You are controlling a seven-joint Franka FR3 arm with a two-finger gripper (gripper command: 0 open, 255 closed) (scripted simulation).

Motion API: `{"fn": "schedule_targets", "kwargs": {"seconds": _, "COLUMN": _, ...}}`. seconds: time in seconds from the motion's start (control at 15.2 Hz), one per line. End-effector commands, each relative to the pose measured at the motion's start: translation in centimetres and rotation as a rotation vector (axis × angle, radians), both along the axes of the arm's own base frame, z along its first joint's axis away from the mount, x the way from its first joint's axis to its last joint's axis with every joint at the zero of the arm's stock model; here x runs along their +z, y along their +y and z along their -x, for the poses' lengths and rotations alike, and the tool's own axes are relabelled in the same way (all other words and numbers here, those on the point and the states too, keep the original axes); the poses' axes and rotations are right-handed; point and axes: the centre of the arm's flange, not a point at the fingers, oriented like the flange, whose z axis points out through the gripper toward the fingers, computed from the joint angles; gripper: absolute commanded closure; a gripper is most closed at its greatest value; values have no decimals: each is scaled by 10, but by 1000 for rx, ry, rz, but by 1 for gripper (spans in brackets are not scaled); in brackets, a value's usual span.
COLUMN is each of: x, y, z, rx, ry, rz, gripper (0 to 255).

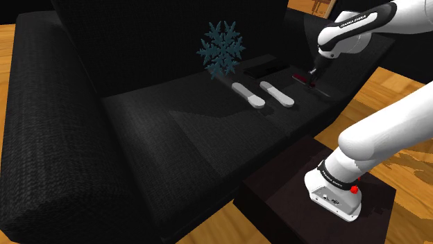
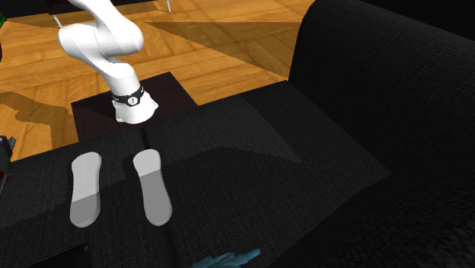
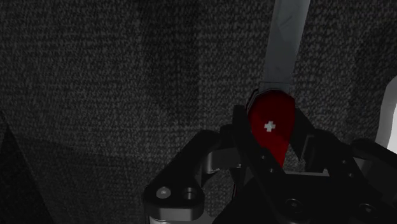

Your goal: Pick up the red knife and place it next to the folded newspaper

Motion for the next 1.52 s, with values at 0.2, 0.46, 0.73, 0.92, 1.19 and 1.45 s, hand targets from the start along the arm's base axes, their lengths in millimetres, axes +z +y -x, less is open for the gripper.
{"fn": "schedule_targets", "kwargs": {"seconds": 0.2, "x": -26, "y": 0, "z": 0, "rx": 0, "ry": -1, "rz": 1, "gripper": 255}}
{"fn": "schedule_targets", "kwargs": {"seconds": 0.46, "x": -41, "y": 0, "z": 0, "rx": 0, "ry": -1, "rz": 1, "gripper": 255}}
{"fn": "schedule_targets", "kwargs": {"seconds": 0.73, "x": -41, "y": 0, "z": 0, "rx": 0, "ry": -1, "rz": 1, "gripper": 255}}
{"fn": "schedule_targets", "kwargs": {"seconds": 0.92, "x": -41, "y": 0, "z": 0, "rx": 0, "ry": -1, "rz": 1, "gripper": 255}}
{"fn": "schedule_targets", "kwargs": {"seconds": 1.19, "x": -41, "y": 0, "z": 0, "rx": 0, "ry": -1, "rz": 1, "gripper": 0}}
{"fn": "schedule_targets", "kwargs": {"seconds": 1.45, "x": -14, "y": 1, "z": 1, "rx": 0, "ry": -1, "rz": 1, "gripper": 0}}
